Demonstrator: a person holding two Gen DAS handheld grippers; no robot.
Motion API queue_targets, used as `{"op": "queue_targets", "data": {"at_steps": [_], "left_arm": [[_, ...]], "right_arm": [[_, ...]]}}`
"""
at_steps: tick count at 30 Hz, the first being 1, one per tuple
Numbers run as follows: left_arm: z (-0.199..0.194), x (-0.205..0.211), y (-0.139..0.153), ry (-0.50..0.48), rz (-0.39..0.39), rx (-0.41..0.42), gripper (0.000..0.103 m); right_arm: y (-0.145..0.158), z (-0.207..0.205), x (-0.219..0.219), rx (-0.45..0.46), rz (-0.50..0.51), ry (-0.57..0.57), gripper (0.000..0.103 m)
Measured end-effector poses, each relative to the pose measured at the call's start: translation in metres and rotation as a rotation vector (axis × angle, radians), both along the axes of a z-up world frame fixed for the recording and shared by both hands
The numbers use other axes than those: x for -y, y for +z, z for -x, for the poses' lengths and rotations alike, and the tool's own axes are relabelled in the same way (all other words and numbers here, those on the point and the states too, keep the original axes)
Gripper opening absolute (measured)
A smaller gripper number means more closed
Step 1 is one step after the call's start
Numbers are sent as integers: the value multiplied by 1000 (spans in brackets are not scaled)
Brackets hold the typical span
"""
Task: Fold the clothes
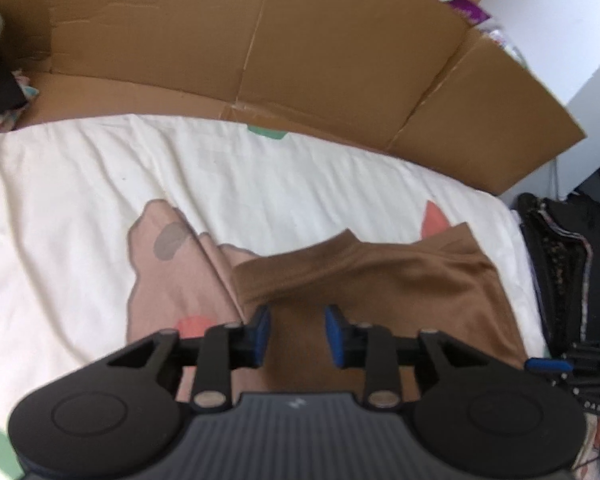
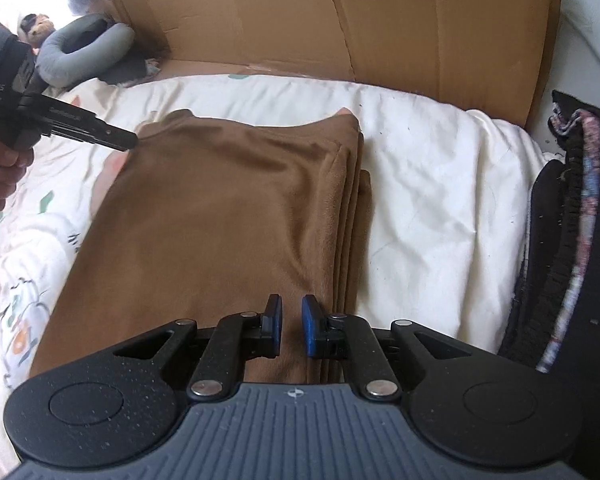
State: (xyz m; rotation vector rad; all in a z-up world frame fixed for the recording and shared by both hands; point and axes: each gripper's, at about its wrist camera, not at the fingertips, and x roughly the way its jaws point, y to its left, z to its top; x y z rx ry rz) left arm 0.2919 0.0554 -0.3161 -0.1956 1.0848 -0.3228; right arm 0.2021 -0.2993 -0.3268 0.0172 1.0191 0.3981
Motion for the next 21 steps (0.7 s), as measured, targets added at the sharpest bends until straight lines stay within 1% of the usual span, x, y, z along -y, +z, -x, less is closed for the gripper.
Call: {"op": "queue_targets", "data": {"at_steps": [3, 5, 7, 10, 14, 18, 21], "left_arm": [[19, -6, 8, 19, 16, -13, 38], [33, -9, 8, 38, 35, -36, 40], [50, -10, 4, 70, 59, -63, 40], [75, -9, -10, 115, 86, -125, 39], [107, -1, -26, 113, 96, -196, 39], [132, 4, -33, 116, 122, -249, 38], [148, 4, -36, 136, 155, -294, 38]], "right_arm": [[8, 6, 9, -10, -3, -22, 21], [10, 11, 14, -26, -16, -41, 33], [10, 17, 15, -35, -10, -45, 37], [5, 22, 15, -66, -7, -43, 37], [-4, 27, 15, -101, 14, -48, 37], [-10, 33, 16, -129, 32, -40, 37], [-15, 39, 19, -150, 39, -48, 37]]}}
